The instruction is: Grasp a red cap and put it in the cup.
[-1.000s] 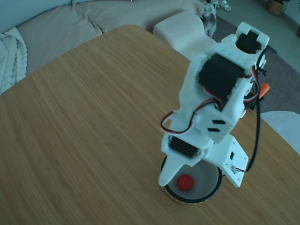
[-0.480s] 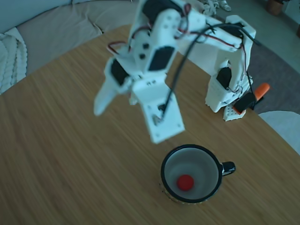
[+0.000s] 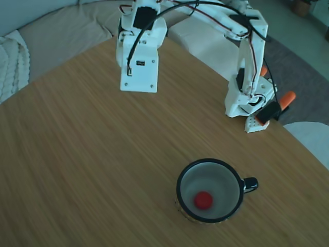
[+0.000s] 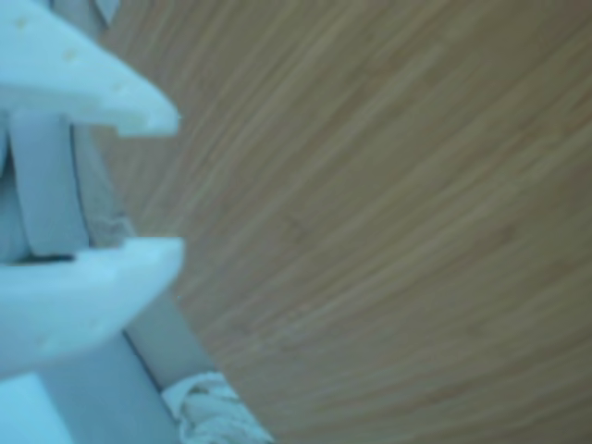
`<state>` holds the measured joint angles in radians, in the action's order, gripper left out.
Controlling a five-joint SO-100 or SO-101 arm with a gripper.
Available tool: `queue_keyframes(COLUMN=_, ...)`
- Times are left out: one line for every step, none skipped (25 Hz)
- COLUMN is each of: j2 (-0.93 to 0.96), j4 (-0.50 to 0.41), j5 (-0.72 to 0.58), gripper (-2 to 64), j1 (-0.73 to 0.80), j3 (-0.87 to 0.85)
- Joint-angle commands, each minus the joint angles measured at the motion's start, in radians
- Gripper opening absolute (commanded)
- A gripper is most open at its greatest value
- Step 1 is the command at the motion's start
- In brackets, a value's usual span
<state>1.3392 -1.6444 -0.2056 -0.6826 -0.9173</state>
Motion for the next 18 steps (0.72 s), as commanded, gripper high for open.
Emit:
queue_keyframes(j2=0.078, j4=-0.049, j5=0.003, gripper=6.0, j1=-0.049, j3=0.06)
queue_keyframes(j2=0.078, j4=-0.049, j5=-0.003, gripper=4.9, j1=-0.064, j3=0.06)
queue_keyframes(j2=0.078, j4=-0.049, j5=-0.008, gripper=2.9, j1=-0.077, j3=0.06)
queue_keyframes(j2=0.078, j4=-0.049, j5=-0.008, gripper=0.2, j1=-0.089, j3=0.06)
queue_keyframes(j2=0.078, j4=-0.048, j5=-0.008, gripper=-0.7, j1=-0.098, j3=0.06)
queue_keyframes(j2=0.078, j4=-0.048, j5=-0.006, gripper=-0.5, j1=-0.109, j3=0.06)
queue_keyframes(j2=0.078, j4=-0.049, j5=-0.002, gripper=-0.5, j1=-0.12, j3=0.057)
queue_keyframes(j2=0.078, j4=-0.049, j5=0.002, gripper=-0.5, j1=-0.127, j3=0.052)
queue_keyframes(j2=0.077, j4=-0.049, j5=0.003, gripper=-0.5, j1=-0.133, j3=0.049)
queue_keyframes(j2=0.077, j4=-0.049, j5=0.003, gripper=-0.5, j1=-0.14, j3=0.046)
queue_keyframes(j2=0.077, j4=-0.054, j5=0.003, gripper=-0.4, j1=-0.147, j3=0.046)
queue_keyframes(j2=0.077, j4=-0.057, j5=0.003, gripper=-0.4, j1=-0.155, j3=0.046)
queue_keyframes(j2=0.077, j4=-0.058, j5=0.003, gripper=-0.4, j1=-0.163, j3=0.054)
queue_keyframes(j2=0.077, j4=-0.06, j5=0.003, gripper=-0.4, j1=-0.172, j3=0.058)
queue_keyframes(j2=0.077, j4=-0.06, j5=0.003, gripper=-0.4, j1=-0.181, j3=0.06)
queue_keyframes(j2=0.077, j4=-0.06, j5=0.002, gripper=-0.4, j1=-0.187, j3=0.06)
queue_keyframes(j2=0.077, j4=-0.058, j5=-0.002, gripper=-0.4, j1=-0.193, j3=0.055)
queue_keyframes(j2=0.077, j4=-0.058, j5=-0.003, gripper=-0.4, j1=-0.198, j3=0.049)
